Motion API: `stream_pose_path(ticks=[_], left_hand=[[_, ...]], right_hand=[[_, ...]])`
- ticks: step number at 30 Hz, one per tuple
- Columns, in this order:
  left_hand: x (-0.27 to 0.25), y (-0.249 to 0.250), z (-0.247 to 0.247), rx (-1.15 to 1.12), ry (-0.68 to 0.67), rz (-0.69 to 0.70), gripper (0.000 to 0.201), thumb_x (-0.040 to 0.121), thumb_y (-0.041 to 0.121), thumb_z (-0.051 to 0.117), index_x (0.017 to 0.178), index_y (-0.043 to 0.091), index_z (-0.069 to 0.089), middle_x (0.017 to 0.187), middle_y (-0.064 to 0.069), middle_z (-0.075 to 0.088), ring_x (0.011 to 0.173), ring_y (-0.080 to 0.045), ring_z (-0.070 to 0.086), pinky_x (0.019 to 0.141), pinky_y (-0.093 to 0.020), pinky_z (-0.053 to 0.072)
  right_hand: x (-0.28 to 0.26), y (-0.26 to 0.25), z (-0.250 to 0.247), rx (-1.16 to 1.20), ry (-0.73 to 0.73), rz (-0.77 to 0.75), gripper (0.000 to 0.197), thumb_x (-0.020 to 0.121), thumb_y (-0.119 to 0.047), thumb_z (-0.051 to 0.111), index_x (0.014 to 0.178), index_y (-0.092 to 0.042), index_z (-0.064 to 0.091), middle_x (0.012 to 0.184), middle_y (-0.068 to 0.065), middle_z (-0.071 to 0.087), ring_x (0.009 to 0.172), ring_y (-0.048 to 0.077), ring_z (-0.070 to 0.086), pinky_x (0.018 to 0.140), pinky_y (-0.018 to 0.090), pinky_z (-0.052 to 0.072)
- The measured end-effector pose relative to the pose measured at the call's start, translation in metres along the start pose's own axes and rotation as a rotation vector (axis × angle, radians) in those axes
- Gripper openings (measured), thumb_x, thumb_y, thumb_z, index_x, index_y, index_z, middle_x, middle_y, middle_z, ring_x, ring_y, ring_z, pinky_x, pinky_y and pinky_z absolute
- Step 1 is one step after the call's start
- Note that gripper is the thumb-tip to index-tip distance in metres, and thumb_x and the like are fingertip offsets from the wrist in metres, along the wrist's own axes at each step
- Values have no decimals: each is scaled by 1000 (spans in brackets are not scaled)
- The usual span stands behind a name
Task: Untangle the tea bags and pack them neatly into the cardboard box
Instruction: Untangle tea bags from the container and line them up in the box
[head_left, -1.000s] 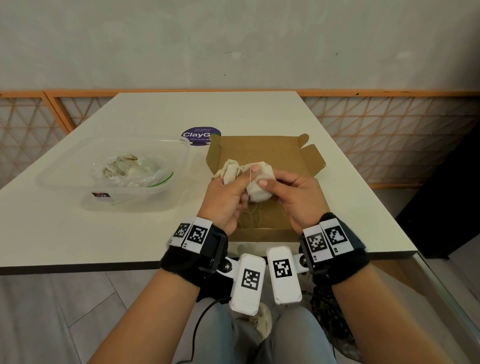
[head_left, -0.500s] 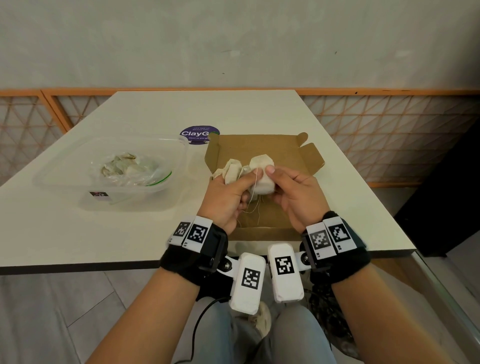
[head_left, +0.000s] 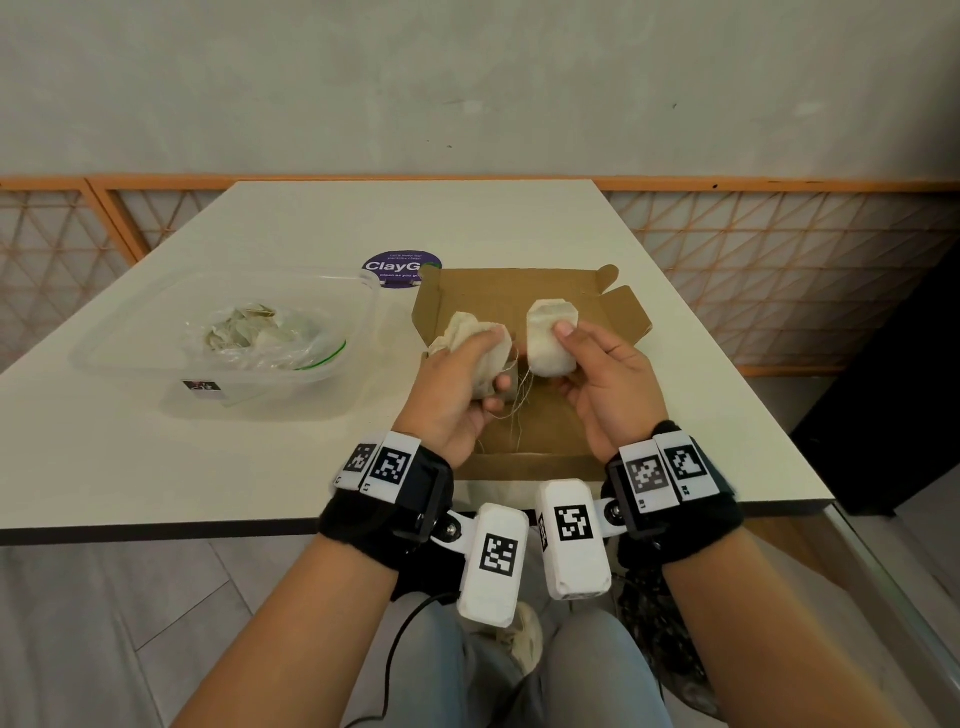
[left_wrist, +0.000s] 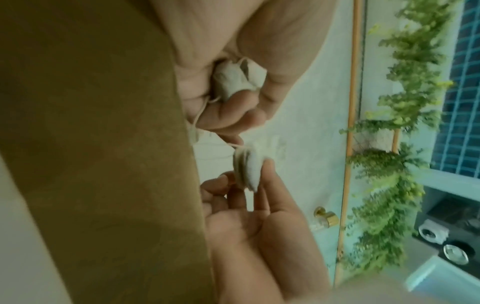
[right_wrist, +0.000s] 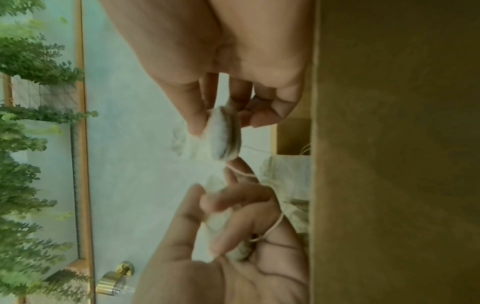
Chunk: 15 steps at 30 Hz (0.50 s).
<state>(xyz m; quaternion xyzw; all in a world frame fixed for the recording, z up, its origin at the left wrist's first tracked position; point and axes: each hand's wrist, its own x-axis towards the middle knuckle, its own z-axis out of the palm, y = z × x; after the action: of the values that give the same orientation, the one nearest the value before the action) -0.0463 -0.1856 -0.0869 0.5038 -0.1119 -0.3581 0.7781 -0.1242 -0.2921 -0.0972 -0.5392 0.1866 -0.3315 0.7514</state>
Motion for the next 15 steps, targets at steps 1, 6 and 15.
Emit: stream_pose_path(ticks=[1, 6, 15], left_hand=[[0, 2, -1, -93, -7, -34, 13, 94, 18, 49, 99, 8, 55, 78, -6, 64, 51, -9, 53, 37, -14, 32], [-2, 4, -3, -236, -17, -86, 23, 98, 19, 43, 94, 5, 61, 78, -8, 71, 64, -13, 67, 40, -14, 43], [1, 0, -3, -98, -68, -39, 20, 98, 28, 49, 96, 17, 65, 96, -6, 68, 87, -18, 65, 71, -31, 56]], right_hand=[[0, 0, 0, 17, 3, 1, 11, 89, -13, 57, 94, -8, 65, 107, 31, 61, 93, 31, 56, 71, 31, 46], [-3, -5, -1, 89, -42, 23, 8, 87, -6, 55, 86, -8, 63, 97, 19, 65, 90, 25, 60, 75, 31, 50], [-8, 1, 7, -162, -232, -1, 18, 81, 1, 62, 79, -14, 72, 101, 6, 65, 101, 19, 60, 96, 36, 49]])
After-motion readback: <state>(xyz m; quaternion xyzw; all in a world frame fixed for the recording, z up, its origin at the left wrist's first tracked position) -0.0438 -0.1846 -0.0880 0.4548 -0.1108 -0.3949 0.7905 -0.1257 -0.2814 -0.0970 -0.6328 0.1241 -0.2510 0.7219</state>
